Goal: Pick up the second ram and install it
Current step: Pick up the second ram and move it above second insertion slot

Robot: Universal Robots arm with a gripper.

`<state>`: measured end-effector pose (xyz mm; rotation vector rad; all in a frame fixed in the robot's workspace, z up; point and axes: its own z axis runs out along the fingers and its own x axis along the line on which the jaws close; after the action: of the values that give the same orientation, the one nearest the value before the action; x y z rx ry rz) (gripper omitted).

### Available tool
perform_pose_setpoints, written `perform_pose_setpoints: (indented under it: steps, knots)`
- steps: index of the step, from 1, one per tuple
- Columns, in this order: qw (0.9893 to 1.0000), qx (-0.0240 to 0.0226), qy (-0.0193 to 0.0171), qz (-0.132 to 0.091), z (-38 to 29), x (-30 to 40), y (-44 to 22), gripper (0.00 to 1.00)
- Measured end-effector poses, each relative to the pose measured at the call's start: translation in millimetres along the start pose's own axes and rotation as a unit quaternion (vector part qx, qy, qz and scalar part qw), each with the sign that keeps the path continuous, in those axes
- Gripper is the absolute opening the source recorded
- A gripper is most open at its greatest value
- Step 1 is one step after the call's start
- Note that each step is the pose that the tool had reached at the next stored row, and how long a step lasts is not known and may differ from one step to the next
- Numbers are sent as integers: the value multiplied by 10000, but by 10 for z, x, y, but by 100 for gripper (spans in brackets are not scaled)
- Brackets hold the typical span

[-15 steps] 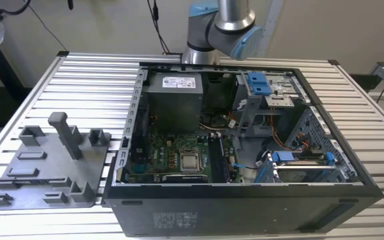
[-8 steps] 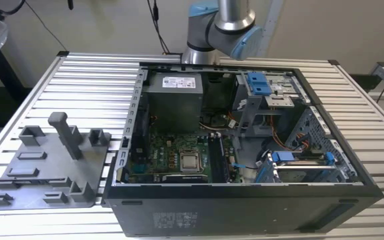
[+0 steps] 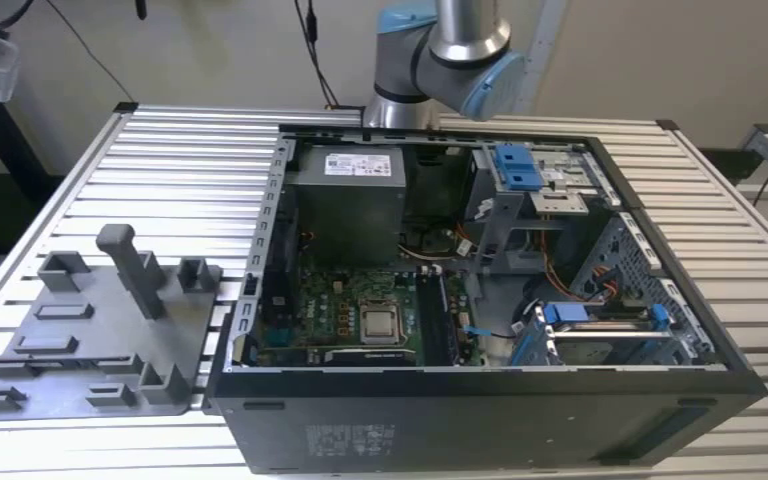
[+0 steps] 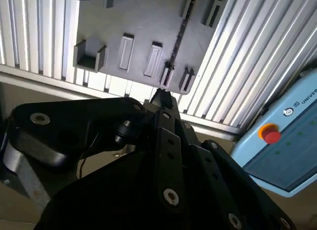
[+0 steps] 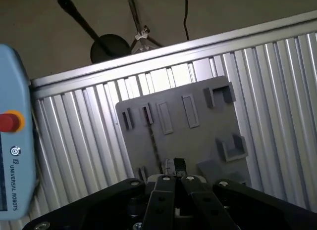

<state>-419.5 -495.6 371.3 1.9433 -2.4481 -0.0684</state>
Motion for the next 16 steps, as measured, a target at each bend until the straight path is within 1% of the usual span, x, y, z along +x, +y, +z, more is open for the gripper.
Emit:
perform_pose_setpoints:
  steps: [2, 3, 8, 12, 13, 16]
  knots:
    - [9999, 19, 3, -150, 9, 0, 0, 11]
    - [9998, 37, 4, -210, 13, 0, 0, 11]
    - [9988, 160, 1, -457, 29, 1, -1, 11]
    - [9980, 248, -8, -579, 44, 1, -2, 11]
    - [9978, 262, -10, -608, 49, 1, -3, 11]
    - [9973, 266, -9, -684, 55, 1, -2, 11]
